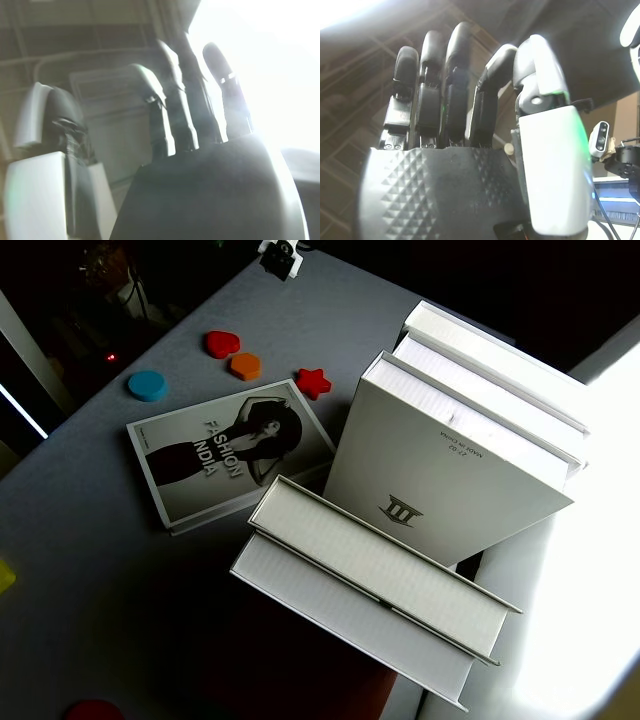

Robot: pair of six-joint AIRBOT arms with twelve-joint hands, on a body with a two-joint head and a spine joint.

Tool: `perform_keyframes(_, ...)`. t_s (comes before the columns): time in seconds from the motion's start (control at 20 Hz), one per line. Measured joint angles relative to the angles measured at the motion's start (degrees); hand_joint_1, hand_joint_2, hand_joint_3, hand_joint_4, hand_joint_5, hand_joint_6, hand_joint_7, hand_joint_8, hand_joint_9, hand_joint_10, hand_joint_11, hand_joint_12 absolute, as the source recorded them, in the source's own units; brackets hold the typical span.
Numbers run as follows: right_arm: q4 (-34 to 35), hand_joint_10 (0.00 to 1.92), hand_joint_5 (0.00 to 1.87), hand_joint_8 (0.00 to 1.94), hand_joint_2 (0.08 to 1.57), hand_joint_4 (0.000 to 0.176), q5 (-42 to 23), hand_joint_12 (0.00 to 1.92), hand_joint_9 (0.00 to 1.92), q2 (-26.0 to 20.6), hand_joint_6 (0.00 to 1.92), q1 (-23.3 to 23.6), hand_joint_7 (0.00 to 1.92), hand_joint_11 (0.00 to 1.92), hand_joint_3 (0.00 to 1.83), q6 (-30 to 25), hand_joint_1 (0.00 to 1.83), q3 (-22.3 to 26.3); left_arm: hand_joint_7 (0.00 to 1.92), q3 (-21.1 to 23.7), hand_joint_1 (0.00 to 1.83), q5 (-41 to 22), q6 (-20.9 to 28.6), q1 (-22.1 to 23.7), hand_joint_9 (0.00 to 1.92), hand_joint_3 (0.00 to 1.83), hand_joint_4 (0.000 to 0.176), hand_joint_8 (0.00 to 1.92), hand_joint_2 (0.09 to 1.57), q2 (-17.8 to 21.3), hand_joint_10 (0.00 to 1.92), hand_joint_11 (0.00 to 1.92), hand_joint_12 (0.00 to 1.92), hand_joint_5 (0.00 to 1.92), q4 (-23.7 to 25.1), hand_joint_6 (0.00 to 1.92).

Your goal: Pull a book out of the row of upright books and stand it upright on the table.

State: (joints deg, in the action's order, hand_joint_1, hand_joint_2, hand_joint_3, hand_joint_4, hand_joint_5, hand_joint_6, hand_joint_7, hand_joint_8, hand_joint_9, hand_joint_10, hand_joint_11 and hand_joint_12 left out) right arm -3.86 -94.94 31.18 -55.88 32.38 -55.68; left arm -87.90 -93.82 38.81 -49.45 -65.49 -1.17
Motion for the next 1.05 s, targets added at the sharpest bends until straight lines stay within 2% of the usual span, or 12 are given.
perform_keyframes(0.05,0.2,0.93,0.52,0.90,1.39,0.074,0.0,1.44,0.86,0.0,1.69,0.7,0.87,0.56,0.00,-0.2,0.78,-0.1,0.59,0.2,0.73,-0.4,0.1,0.7,0.57,0.00,0.164,0.77,1.36,0.3,0.63,0.23,1.44,0.56,0.6,1.63)
perform_keyframes(0.1,0.5,1.15,0.47,1.30,1.43,0.000,-0.2,1.45,0.80,0.0,1.76,1.2,0.72,0.57,0.00,-0.6,0.81,-0.3,0.60,1.1,0.75,-0.5,0.0,0.7,0.59,0.00,0.117,0.94,1.39,1.0,0.83,0.28,1.44,0.52,0.4,1.71)
perform_keyframes(0.15,0.9,1.18,0.45,1.52,1.39,0.000,-0.4,1.36,0.74,0.0,1.75,1.6,0.68,0.40,0.00,-0.9,1.01,-0.6,0.62,1.2,0.79,-0.5,0.0,0.8,0.63,0.01,0.028,0.98,1.41,1.3,0.90,0.34,1.40,0.50,0.6,1.76)
perform_keyframes(0.2,1.2,1.44,0.45,1.59,1.38,0.000,-0.7,1.36,0.67,0.2,1.76,1.6,0.66,0.32,0.00,-1.1,1.06,-0.8,0.60,1.3,1.03,-0.7,0.0,1.0,0.67,0.00,0.000,1.37,1.37,1.4,1.04,0.41,1.40,0.57,0.4,1.81)
perform_keyframes(0.35,0.2,1.89,0.57,1.77,1.34,0.000,-0.8,1.91,0.64,1.2,1.63,2.2,0.68,0.66,0.00,-2.6,1.04,-0.9,0.65,2.2,1.24,-0.5,0.0,2.6,0.60,0.00,0.000,1.57,1.32,1.6,1.52,0.47,1.69,0.57,1.7,1.72)
perform_keyframes(0.5,-0.5,1.92,0.48,1.94,1.23,0.000,-0.3,1.92,0.59,2.0,1.90,3.0,0.59,0.57,0.00,-4.0,1.18,-1.6,0.59,2.7,1.02,-0.7,0.0,2.8,0.57,0.01,0.000,1.63,1.40,2.0,1.47,0.43,1.73,0.43,2.3,1.80)
perform_keyframes(0.65,-0.4,1.84,0.54,1.57,1.32,0.000,-0.5,1.90,0.71,2.0,1.62,3.0,0.72,0.64,0.01,-5.3,1.12,-1.7,0.62,3.0,1.04,-0.7,0.0,2.9,0.63,0.00,0.000,1.59,1.38,2.1,1.36,0.50,1.63,0.46,1.6,1.76)
perform_keyframes(0.7,-0.4,1.83,0.58,1.54,1.27,0.000,-0.5,1.89,0.74,2.0,1.86,3.0,0.71,0.66,0.00,-5.4,1.28,-1.7,0.62,3.1,1.04,-0.8,0.1,2.9,0.65,0.00,0.000,1.60,1.39,2.1,1.36,0.51,1.63,0.45,1.4,1.77)
perform_keyframes(0.8,-0.5,1.92,0.55,1.87,1.23,0.000,-0.4,1.92,0.68,2.1,1.92,3.0,0.72,0.60,0.00,-5.7,1.40,-1.7,0.61,3.5,1.04,-0.8,0.0,2.8,0.62,0.00,0.000,1.60,1.39,2.1,1.32,0.48,1.61,0.44,1.5,1.78)
perform_keyframes(0.85,-0.4,1.69,0.61,1.93,1.21,0.000,-0.4,1.92,0.64,2.1,1.92,3.0,0.77,0.62,0.00,-5.7,1.57,-1.7,0.63,3.5,1.05,-0.7,0.1,2.8,0.63,0.00,0.000,1.58,1.38,2.1,1.32,0.47,1.63,0.46,1.7,1.74)
perform_keyframes(0.95,-0.4,1.91,0.65,1.94,1.18,0.037,-0.6,1.92,0.72,2.2,1.92,3.0,0.80,0.61,0.00,-5.8,1.46,-1.7,0.63,3.6,1.06,-0.7,0.0,2.8,0.65,0.00,0.000,1.55,1.37,2.1,1.36,0.53,1.66,0.47,1.5,1.77)
perform_keyframes(1.05,-0.7,1.60,0.49,1.63,1.19,0.064,-0.3,1.90,0.65,2.2,1.92,3.4,0.66,0.56,0.12,-6.3,1.46,-1.7,0.63,3.6,1.06,-0.8,0.1,2.8,0.61,0.00,0.000,1.59,1.37,2.1,1.47,0.49,1.77,0.47,1.4,1.74)
